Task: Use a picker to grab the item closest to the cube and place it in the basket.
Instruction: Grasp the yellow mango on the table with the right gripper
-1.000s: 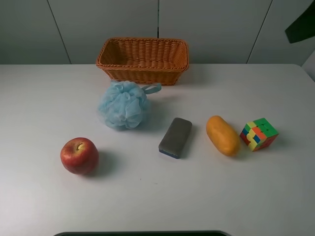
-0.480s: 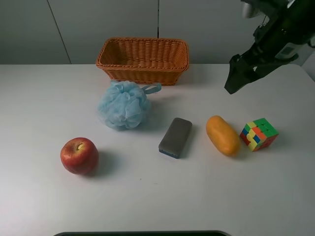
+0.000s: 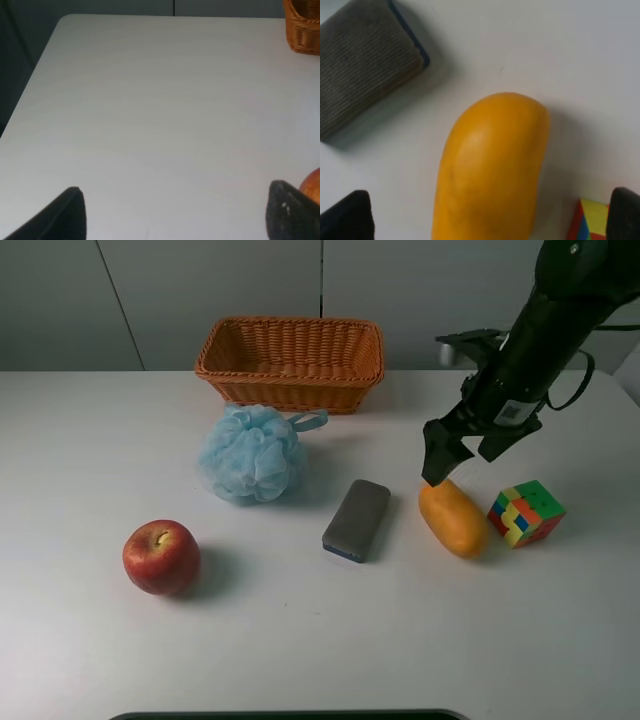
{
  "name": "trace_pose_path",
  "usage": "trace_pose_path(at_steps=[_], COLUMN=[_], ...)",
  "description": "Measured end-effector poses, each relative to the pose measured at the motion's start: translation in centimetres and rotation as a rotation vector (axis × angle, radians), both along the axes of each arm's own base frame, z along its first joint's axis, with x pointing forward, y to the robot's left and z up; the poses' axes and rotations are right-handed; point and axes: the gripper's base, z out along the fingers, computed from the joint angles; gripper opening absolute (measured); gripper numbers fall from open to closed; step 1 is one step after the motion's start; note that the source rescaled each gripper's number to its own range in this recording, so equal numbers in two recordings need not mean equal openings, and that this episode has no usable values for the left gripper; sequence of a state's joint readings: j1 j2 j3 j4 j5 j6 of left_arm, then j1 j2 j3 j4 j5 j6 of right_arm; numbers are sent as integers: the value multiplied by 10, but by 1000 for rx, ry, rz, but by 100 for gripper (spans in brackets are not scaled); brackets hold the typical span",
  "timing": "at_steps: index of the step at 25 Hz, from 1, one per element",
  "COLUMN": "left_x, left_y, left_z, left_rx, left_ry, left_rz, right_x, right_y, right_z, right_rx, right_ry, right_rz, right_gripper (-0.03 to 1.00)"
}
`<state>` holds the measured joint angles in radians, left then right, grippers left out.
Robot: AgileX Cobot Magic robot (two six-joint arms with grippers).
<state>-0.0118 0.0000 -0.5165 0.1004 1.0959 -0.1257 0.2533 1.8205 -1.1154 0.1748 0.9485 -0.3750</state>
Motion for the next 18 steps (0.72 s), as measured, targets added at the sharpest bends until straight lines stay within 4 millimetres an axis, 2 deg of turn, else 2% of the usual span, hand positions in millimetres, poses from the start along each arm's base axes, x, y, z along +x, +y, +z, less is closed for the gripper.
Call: trace_pose_path(at_steps=[10,18], left_x=[0,0], left_y=[0,0], left_z=[0,0], left_rx=[0,0], left_ry=[0,0], left_rz=[0,0], right_x=[-4,-4], right_y=[3,3], right_z=[-51,-68], right_rx=[-16,-29], right_ry=[53,101], right_rz=[-23,-29], right_gripper=[100,100])
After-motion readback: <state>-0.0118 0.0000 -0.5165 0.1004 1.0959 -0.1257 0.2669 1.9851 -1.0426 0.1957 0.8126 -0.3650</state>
